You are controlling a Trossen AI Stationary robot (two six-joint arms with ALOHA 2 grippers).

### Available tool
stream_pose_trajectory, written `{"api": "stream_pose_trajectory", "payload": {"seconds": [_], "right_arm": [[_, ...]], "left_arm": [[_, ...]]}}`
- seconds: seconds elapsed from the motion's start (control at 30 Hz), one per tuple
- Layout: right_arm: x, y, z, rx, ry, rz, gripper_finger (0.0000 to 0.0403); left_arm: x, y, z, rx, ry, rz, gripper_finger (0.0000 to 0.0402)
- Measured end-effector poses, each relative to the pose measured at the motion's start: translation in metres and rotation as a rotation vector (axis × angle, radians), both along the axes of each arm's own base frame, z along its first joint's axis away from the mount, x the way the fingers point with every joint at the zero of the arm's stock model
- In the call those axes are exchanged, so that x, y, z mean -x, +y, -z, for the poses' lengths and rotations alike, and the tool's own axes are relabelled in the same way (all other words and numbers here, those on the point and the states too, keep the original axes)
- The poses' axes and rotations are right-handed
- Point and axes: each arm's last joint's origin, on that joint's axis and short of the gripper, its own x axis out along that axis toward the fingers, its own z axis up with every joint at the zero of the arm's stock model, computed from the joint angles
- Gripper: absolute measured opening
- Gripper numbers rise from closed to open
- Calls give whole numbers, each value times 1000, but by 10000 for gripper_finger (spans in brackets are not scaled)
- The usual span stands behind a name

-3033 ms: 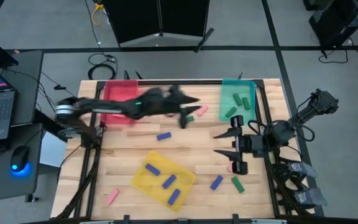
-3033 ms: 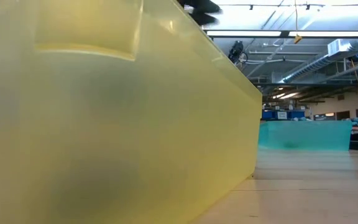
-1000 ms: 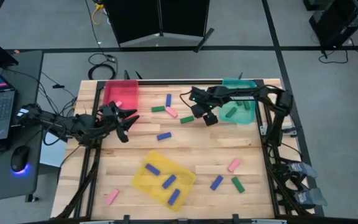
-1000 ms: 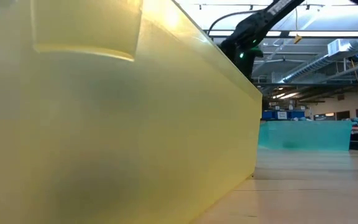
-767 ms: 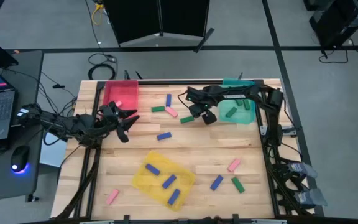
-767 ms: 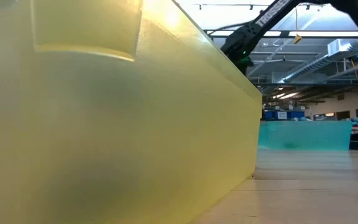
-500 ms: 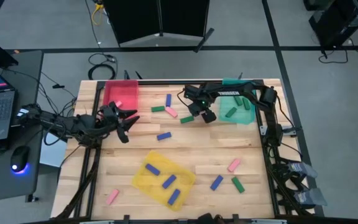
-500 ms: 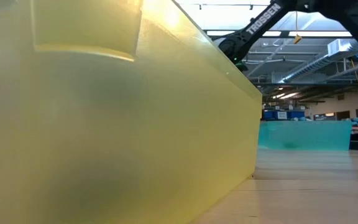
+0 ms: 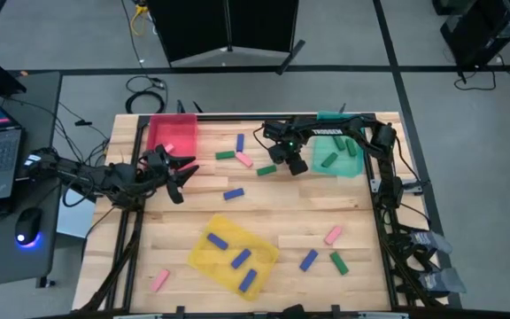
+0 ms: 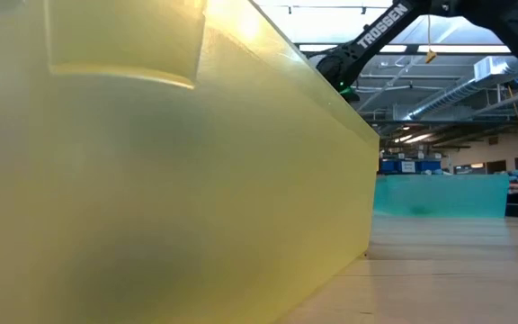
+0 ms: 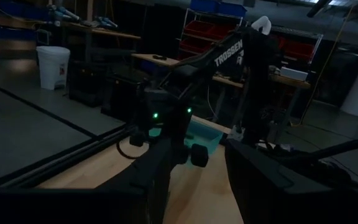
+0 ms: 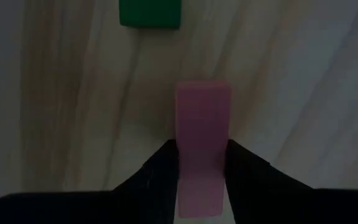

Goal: Sort blocks
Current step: Put the pink block into the red bin

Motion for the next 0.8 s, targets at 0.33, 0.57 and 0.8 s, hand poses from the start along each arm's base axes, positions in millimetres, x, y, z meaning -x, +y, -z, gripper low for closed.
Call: {"api": "stream_pose_trajectory", "payload": {"seconds": [0.33, 0.57, 0.8], "right_arm": [[-18, 19, -59, 82, -348, 61, 111], [-70, 53, -84, 86, -829, 133, 111], [-135, 59, -94, -98, -1044, 277, 111]], "left_arm": [[0, 0, -5, 11, -55, 0, 160], [2, 1, -15, 8, -142, -4, 160], [9, 0, -35, -22, -338, 67, 160]]}}
